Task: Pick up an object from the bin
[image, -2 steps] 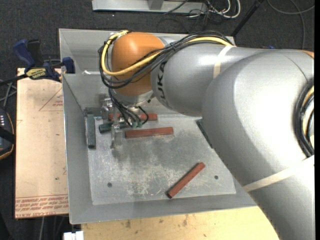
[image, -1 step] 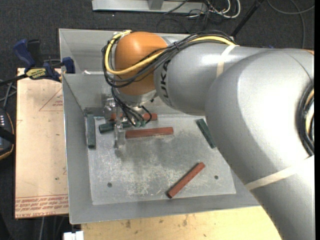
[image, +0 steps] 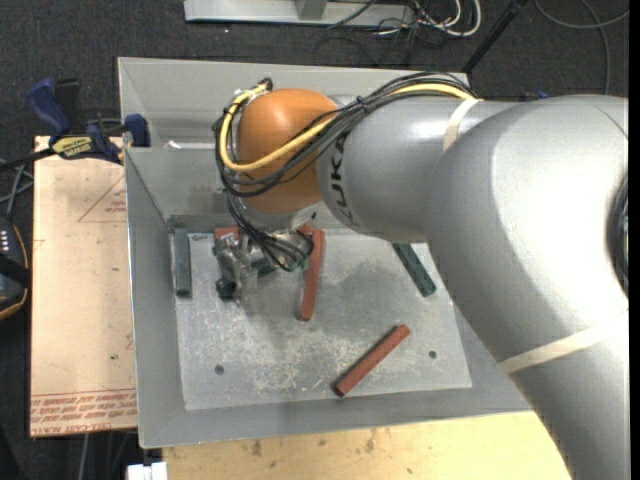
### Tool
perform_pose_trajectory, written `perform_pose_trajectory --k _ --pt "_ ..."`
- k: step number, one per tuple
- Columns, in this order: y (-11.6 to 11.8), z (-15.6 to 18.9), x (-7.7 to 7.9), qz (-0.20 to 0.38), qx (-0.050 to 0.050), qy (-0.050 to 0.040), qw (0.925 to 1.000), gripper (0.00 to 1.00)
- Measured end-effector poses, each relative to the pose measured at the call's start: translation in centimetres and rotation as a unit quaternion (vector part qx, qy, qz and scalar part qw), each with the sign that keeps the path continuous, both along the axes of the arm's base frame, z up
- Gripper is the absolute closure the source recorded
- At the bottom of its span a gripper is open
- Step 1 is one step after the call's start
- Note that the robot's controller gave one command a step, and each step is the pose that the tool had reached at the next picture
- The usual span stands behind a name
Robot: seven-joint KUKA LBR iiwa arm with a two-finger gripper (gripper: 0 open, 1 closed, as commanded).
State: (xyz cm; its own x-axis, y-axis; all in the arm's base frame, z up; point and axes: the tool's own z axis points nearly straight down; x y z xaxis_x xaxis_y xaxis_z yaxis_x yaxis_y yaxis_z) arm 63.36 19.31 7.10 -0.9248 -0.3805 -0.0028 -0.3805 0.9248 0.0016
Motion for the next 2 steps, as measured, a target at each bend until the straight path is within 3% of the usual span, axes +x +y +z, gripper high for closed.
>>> perform_pose_trajectory --k 1,2 --pt "0.0 0.0 0.0 0.000 0.000 0.0000 1.0000 1.00" --pt "2.1 16.3 -2.4 -0.010 0.001 -0.0032 0.9999 1.00"
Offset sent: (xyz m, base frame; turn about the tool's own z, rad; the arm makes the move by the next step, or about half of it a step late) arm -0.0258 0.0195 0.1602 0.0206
